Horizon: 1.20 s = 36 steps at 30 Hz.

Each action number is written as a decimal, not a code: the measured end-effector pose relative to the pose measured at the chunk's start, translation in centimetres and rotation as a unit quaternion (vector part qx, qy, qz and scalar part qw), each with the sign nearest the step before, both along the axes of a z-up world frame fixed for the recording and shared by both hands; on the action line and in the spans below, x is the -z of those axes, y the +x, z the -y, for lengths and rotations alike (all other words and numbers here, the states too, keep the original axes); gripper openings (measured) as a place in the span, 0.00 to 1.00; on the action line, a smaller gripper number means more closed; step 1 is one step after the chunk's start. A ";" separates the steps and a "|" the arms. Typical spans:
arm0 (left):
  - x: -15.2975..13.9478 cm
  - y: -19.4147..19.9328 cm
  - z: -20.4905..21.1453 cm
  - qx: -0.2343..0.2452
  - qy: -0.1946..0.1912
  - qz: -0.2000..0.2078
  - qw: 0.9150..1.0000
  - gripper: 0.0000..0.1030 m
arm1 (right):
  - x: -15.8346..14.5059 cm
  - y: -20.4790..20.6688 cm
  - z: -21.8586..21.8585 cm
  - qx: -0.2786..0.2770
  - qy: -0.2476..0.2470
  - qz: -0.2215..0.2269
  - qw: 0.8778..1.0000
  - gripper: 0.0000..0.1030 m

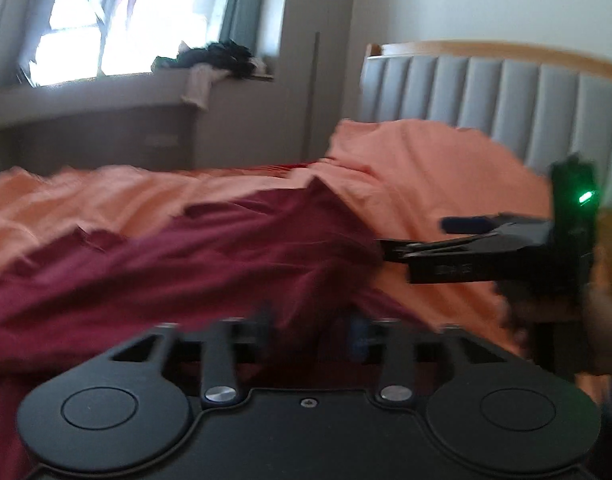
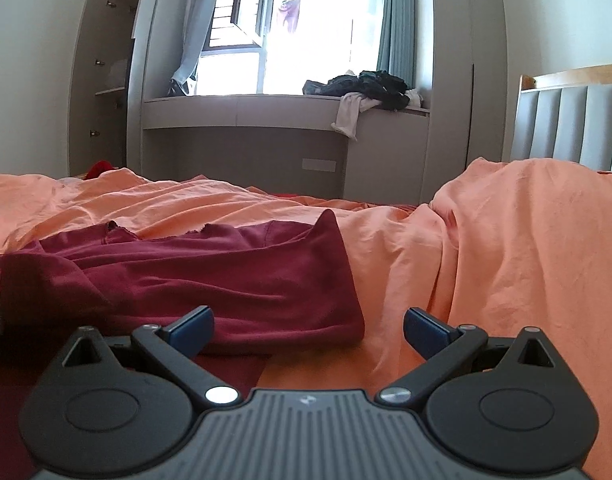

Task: Fold small clothes
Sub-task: 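Lower the sleeve onto the shirt body and open the left gripper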

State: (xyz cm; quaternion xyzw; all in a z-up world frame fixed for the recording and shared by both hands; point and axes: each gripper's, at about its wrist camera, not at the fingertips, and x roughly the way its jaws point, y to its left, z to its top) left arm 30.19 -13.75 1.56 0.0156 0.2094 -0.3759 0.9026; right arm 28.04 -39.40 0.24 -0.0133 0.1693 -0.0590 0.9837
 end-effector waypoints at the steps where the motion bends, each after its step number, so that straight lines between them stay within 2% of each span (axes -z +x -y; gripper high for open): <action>1: -0.1 0.1 -0.8 0.004 -0.016 -0.009 1.000 0.67 | 0.0 -0.1 0.0 -0.001 0.000 0.000 1.000 1.00; 2: -0.3 0.2 -1.5 0.003 -0.028 -0.016 0.999 0.73 | -0.1 -0.1 -0.1 -0.001 -0.001 0.001 1.000 1.00; 6: -1.5 0.6 -5.3 -0.025 -0.061 -0.035 0.997 0.82 | -0.2 -0.2 -0.1 0.000 0.005 0.003 1.000 1.00; 8: -2.6 1.2 -7.3 -0.072 -0.053 -0.022 0.996 0.85 | -0.2 -0.4 -0.2 -0.004 0.013 0.004 1.000 1.00; 10: -3.4 2.4 -9.4 -0.139 -0.035 -0.004 0.990 0.88 | -0.1 -0.5 -0.3 -0.012 0.018 0.005 1.000 1.00; 13: -3.6 4.9 -13.0 -0.234 -0.030 0.008 0.972 0.94 | 0.0 -0.6 -0.9 -0.031 0.025 0.010 0.999 1.00; 15: -3.3 7.2 -15.4 -0.275 -0.035 -0.007 0.961 0.93 | 0.1 -0.7 -1.4 -0.045 0.030 0.017 0.998 1.00; 17: -2.4 9.6 -18.1 -0.311 -0.049 -0.040 0.948 0.89 | 0.2 -0.9 -2.0 -0.060 0.033 0.022 0.997 1.00; 22: -0.2 13.5 -22.1 -0.331 -0.102 -0.118 0.931 0.81 | 0.7 -0.8 -3.8 -0.085 0.010 0.020 0.996 1.00; 25: 1.0 14.4 -22.6 -0.330 -0.114 -0.148 0.925 0.78 | 1.1 -0.8 -4.5 -0.088 -0.001 0.027 0.996 1.00; 28: 1.9 15.2 -22.2 -0.320 -0.102 -0.171 0.926 0.66 | 1.4 -0.9 -5.1 -0.098 -0.008 0.034 0.995 1.00; 29: 2.2 15.4 -22.1 -0.317 -0.099 -0.178 0.926 0.54 | 1.5 -0.9 -5.3 -0.101 -0.008 0.036 0.994 1.00; 30: 2.4 15.7 -21.9 -0.318 -0.091 -0.187 0.925 0.35 | 1.6 -1.0 -5.4 -0.103 -0.009 0.037 0.994 1.00; 32: 2.7 15.8 -21.9 -0.332 -0.085 -0.184 0.921 0.14 | 1.8 -1.0 -5.7 -0.108 -0.013 0.036 0.993 1.00; 34: 2.5 15.4 -22.2 -0.347 -0.106 -0.167 0.917 0.09 | 1.9 -1.0 -6.0 -0.112 -0.018 0.037 0.993 1.00; 36: 1.6 14.8 -22.2 -0.368 -0.109 -0.131 0.914 0.08 | 2.0 -1.0 -6.2 -0.116 -0.026 0.036 0.992 1.00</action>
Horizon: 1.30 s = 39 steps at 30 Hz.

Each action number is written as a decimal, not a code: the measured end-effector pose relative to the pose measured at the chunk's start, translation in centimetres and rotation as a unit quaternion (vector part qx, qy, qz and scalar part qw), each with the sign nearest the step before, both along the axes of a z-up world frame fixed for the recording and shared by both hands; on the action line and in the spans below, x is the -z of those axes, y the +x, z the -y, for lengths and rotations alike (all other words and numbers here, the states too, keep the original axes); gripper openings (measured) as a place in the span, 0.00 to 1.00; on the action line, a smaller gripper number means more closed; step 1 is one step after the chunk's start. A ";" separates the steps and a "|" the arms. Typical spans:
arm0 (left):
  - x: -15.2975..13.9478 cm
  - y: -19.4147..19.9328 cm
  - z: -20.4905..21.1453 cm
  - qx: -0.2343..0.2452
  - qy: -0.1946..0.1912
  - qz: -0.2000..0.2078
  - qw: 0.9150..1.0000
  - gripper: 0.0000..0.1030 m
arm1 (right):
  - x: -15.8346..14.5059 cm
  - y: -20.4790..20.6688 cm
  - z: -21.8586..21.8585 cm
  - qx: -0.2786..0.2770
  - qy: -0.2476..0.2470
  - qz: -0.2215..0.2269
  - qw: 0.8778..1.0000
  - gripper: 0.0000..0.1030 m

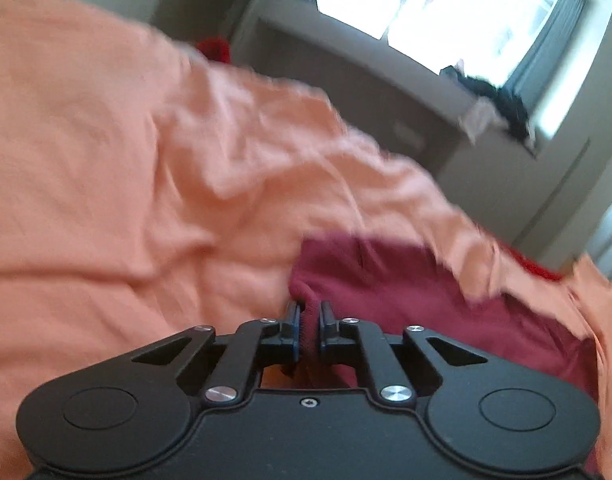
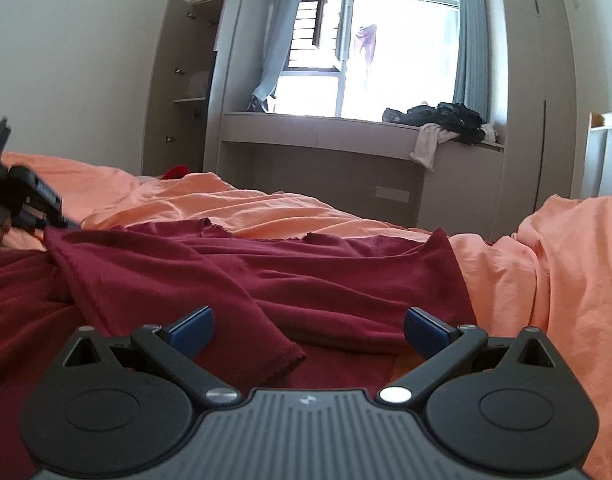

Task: Fold small clothes

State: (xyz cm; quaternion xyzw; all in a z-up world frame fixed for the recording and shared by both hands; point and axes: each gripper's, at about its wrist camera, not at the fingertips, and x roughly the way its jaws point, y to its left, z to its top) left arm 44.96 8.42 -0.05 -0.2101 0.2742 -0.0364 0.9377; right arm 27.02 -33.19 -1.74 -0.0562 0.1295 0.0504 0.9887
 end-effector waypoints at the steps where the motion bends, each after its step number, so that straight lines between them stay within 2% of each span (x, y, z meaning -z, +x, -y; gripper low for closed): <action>1: -0.4 -0.3 0.2 -0.009 0.019 0.018 1.000 0.08 | 0.1 0.0 -0.1 -0.001 -0.004 0.001 1.000 1.00; 3: -0.7 -0.4 0.5 -0.023 0.052 0.029 0.998 0.07 | 0.2 0.1 -0.2 -0.004 -0.008 -0.002 1.000 1.00; 4: -0.6 -0.1 0.5 -0.020 0.055 0.021 0.998 0.07 | 0.3 0.2 -0.3 -0.006 -0.010 -0.005 1.000 1.00; 7: 0.2 0.5 0.5 -0.006 0.055 -0.008 0.998 0.08 | 0.5 0.3 -0.3 -0.008 -0.013 -0.009 1.000 1.00; 10: 0.4 0.5 -0.2 -0.003 0.030 -0.014 0.999 0.12 | 0.4 0.2 0.0 -0.006 -0.004 -0.003 1.000 1.00; 13: 0.2 0.0 -0.6 -0.004 0.018 -0.009 1.000 0.29 | 0.4 0.4 0.1 -0.004 -0.003 -0.007 1.000 1.00; 14: 0.1 -0.2 -0.5 -0.003 0.022 -0.007 1.000 0.38 | 0.5 0.5 0.0 -0.004 -0.007 -0.012 1.000 1.00; 15: 0.0 -0.3 -0.2 -0.001 0.032 -0.006 0.999 0.46 | 0.7 0.6 -0.1 -0.004 -0.010 -0.018 1.000 1.00; 17: -0.1 -0.5 0.4 0.003 0.059 -0.009 0.998 0.52 | 1.0 0.9 -0.3 -0.005 -0.018 -0.030 0.999 1.00; 21: 0.4 -0.3 1.2 -0.008 0.107 -0.049 0.993 0.53 | 1.1 0.8 -0.3 -0.005 -0.020 -0.031 0.999 1.00; 26: 0.5 -1.2 0.1 -0.030 0.094 -0.063 0.993 0.54 | 1.4 0.4 -0.1 -0.001 -0.011 -0.033 0.999 1.00; 28: 0.6 -1.6 0.1 -0.027 0.107 -0.065 0.992 0.55 | 1.5 0.2 0.1 0.000 -0.006 -0.033 0.999 1.00; 31: 0.4 -2.4 0.5 -0.023 0.121 -0.050 0.991 0.57 | 1.6 -0.2 0.2 0.001 0.001 -0.028 1.000 1.00; 35: -0.8 -4.9 0.6 -0.023 0.112 -0.001 0.993 0.76 | 1.2 -1.6 0.3 0.000 0.011 -0.012 1.000 1.00; 39: -2.7 -8.7 1.0 -0.020 0.123 0.052 0.991 0.91 | 0.8 -3.9 0.4 -0.011 0.010 0.012 1.000 1.00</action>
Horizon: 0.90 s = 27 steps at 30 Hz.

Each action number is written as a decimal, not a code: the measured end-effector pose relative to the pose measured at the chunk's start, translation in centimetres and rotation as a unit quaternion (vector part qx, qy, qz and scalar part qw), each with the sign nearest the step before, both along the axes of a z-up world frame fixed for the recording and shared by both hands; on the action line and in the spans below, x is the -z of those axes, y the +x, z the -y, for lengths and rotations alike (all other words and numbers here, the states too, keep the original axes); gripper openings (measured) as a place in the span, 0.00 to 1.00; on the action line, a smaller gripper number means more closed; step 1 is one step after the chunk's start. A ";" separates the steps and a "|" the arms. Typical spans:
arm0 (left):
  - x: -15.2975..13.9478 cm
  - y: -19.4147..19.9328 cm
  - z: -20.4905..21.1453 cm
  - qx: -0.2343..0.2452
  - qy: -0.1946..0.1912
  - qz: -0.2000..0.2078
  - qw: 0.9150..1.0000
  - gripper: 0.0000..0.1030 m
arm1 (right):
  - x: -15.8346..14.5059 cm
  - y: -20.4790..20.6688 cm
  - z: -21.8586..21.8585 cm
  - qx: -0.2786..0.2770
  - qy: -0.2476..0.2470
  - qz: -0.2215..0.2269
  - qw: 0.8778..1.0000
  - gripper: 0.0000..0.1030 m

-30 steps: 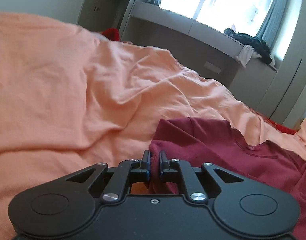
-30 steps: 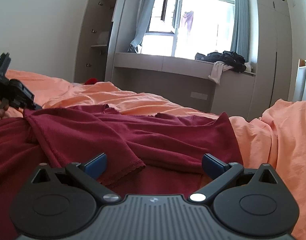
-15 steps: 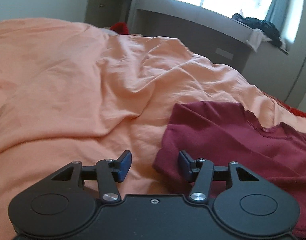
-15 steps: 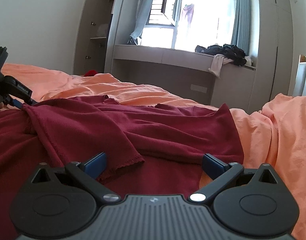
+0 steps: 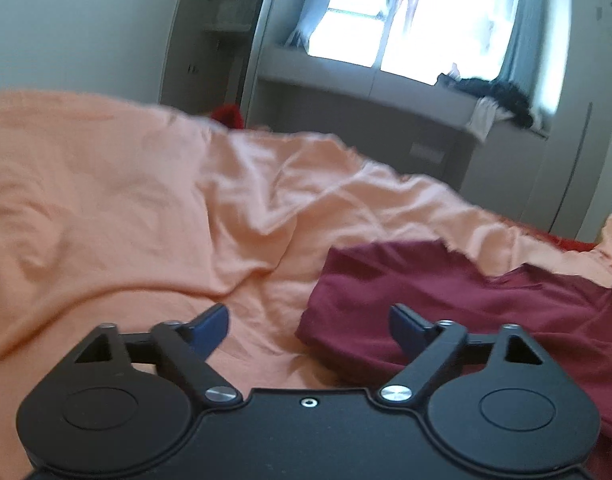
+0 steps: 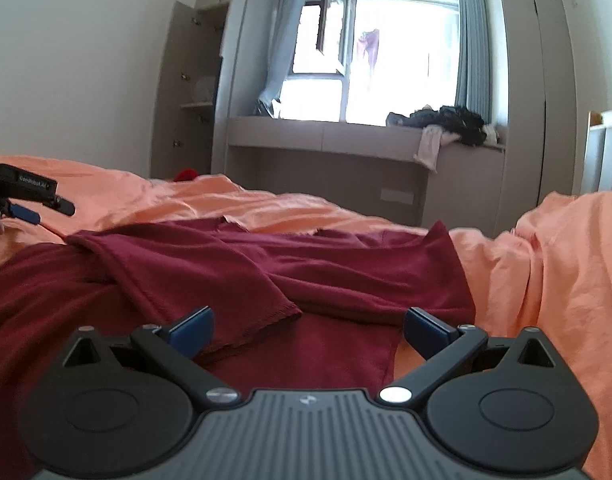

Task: Fold small clothes

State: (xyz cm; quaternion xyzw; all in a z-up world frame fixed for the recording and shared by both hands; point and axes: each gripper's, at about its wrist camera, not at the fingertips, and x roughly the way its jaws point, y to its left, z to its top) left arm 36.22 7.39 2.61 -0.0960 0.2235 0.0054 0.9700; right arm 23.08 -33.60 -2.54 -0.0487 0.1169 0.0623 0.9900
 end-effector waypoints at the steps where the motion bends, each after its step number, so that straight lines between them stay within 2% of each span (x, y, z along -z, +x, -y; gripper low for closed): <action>1: -0.3 -1.0 0.1 0.000 0.000 0.011 1.000 0.94 | -0.1 -0.7 0.0 -0.005 -0.002 0.006 1.000 1.00; 3: -0.7 -3.5 0.4 0.000 -0.004 0.035 0.999 0.99 | -0.2 -2.1 -0.1 -0.015 -0.012 0.019 1.000 1.00; 7: -0.1 -8.3 1.6 0.016 0.018 0.071 0.997 0.99 | 0.3 -5.0 -0.4 -0.027 -0.024 0.014 0.999 1.00; 12: 1.2 -13.5 3.0 0.029 0.056 0.086 0.994 0.99 | 0.9 -8.8 -0.6 -0.068 -0.056 0.003 0.996 1.00; 16: 1.6 -17.2 3.7 0.047 0.076 0.087 0.992 0.99 | 2.0 -11.5 -1.5 -0.091 -0.116 -0.021 0.989 1.00; 19: 1.7 -19.8 4.2 0.057 0.084 0.086 0.991 0.99 | 3.4 -13.1 -2.7 -0.106 -0.181 -0.040 0.977 1.00; 22: 2.5 -21.8 4.8 0.070 0.090 0.080 0.990 0.99 | 5.2 -14.2 -4.3 -0.117 -0.255 -0.061 0.958 1.00; 27: 4.3 -23.6 5.6 0.083 0.094 0.059 0.990 0.99 | 8.0 -14.6 -6.1 -0.089 -0.362 -0.080 0.924 1.00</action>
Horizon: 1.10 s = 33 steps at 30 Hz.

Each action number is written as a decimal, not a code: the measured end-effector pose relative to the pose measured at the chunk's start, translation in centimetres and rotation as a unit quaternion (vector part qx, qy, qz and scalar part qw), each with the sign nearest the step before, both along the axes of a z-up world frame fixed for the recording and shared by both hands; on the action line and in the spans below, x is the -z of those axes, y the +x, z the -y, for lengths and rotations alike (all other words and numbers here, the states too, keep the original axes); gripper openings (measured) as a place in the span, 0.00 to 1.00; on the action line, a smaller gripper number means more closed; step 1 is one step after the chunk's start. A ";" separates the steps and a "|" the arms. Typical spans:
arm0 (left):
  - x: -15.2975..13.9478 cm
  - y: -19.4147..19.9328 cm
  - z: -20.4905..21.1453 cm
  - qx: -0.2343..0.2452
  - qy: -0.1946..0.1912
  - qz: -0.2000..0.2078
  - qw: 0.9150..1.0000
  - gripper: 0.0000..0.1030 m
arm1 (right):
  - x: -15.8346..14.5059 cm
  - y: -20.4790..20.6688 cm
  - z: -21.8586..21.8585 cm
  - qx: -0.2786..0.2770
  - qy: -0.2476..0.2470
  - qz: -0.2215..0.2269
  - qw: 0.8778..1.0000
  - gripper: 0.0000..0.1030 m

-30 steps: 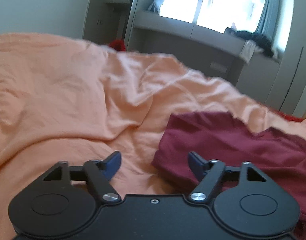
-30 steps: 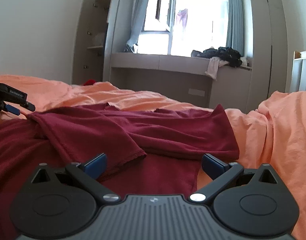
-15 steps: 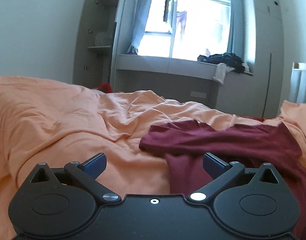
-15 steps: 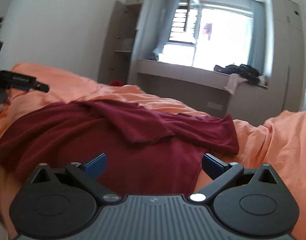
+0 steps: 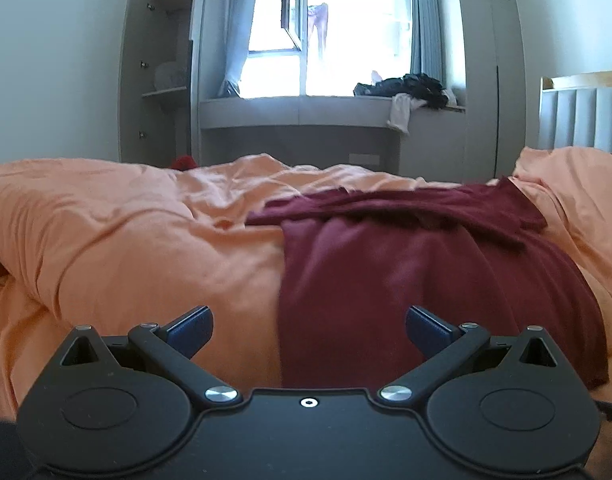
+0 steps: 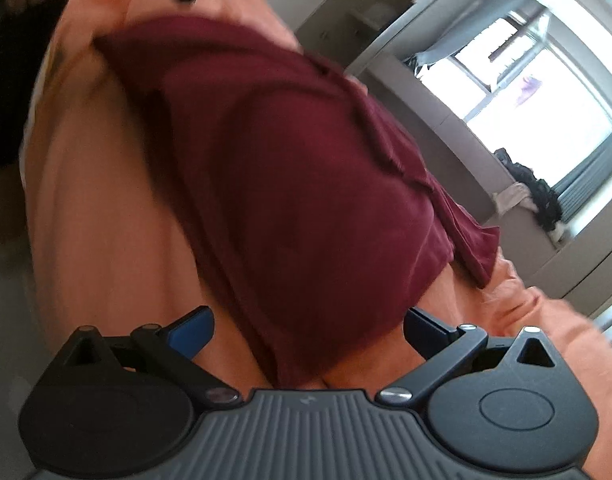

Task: Fold small clothes

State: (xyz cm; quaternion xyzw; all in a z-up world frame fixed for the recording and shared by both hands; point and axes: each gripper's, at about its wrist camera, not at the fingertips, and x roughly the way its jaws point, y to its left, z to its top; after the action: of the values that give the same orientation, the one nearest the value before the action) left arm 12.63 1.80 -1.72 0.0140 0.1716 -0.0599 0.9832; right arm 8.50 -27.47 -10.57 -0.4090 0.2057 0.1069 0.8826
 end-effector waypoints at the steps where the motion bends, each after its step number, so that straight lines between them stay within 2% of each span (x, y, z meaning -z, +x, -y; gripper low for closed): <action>1: 0.3 -0.2 0.0 0.000 -0.003 -0.002 1.000 0.99 | 0.4 0.2 -0.2 0.008 -0.017 0.001 1.000 1.00; 4: 0.8 -0.5 -0.1 0.001 -0.018 -0.009 1.000 0.99 | 1.5 1.1 -0.5 0.030 -0.049 0.000 0.998 1.00; 10: 1.4 -0.5 -0.6 -0.002 -0.033 -0.021 0.999 0.99 | 2.3 2.0 -1.4 0.032 -0.066 0.004 0.997 1.00; 15: 1.6 -0.8 -0.8 0.002 -0.038 -0.018 0.999 0.99 | 2.6 2.0 -1.2 0.043 -0.090 0.033 0.994 0.99; 16: 1.6 -1.0 -0.9 0.007 -0.038 -0.014 0.999 0.99 | 2.6 2.0 -1.1 0.039 -0.090 0.031 0.995 0.92; 17: 1.6 -1.2 -0.8 0.013 -0.038 -0.010 0.999 0.99 | 2.7 1.9 -1.0 0.031 -0.085 0.020 0.996 0.80; 19: 1.6 -1.7 -0.6 0.038 -0.037 -0.001 0.999 0.99 | 2.7 1.6 -0.9 0.019 -0.075 -0.004 0.997 0.68; 21: 1.7 -2.1 -0.2 0.061 -0.030 0.004 0.998 0.99 | 3.1 1.3 -1.1 0.009 -0.091 0.004 0.996 0.62; 22: 1.7 -2.3 0.1 0.073 -0.025 0.007 0.997 0.99 | 3.2 1.1 -1.2 0.004 -0.101 0.010 0.995 0.54; 23: 1.7 -2.5 0.4 0.082 -0.020 0.008 0.996 0.99 | 3.3 1.0 -1.3 0.002 -0.107 0.013 0.994 0.38; 24: 1.8 -2.6 0.7 0.090 -0.015 0.008 0.996 0.99 | 3.4 1.0 -1.3 0.002 -0.112 0.014 0.994 0.28; 25: 1.8 -2.7 1.0 0.096 -0.010 0.007 0.995 0.99 | 3.3 1.1 -1.4 0.000 -0.114 0.011 0.993 0.14; 28: 2.0 -2.8 1.7 0.111 0.002 0.003 0.994 0.99 | 2.4 0.7 -1.2 -0.003 -0.091 0.007 0.996 0.07; 30: 2.0 -3.1 2.1 0.121 0.009 0.005 0.993 0.99 | 1.0 0.3 -0.9 -0.003 -0.078 0.030 0.996 0.00; 33: 2.1 -3.8 3.2 0.137 0.032 0.016 0.990 1.00 | -2.2 -0.9 -0.3 -0.007 -0.052 0.073 0.996 0.00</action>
State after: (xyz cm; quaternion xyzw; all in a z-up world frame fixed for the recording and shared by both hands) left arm 8.88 -1.35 -3.87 0.0695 0.1545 -0.1887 0.9673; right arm 7.61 -27.20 -8.39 -0.4627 0.1436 0.0718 0.8718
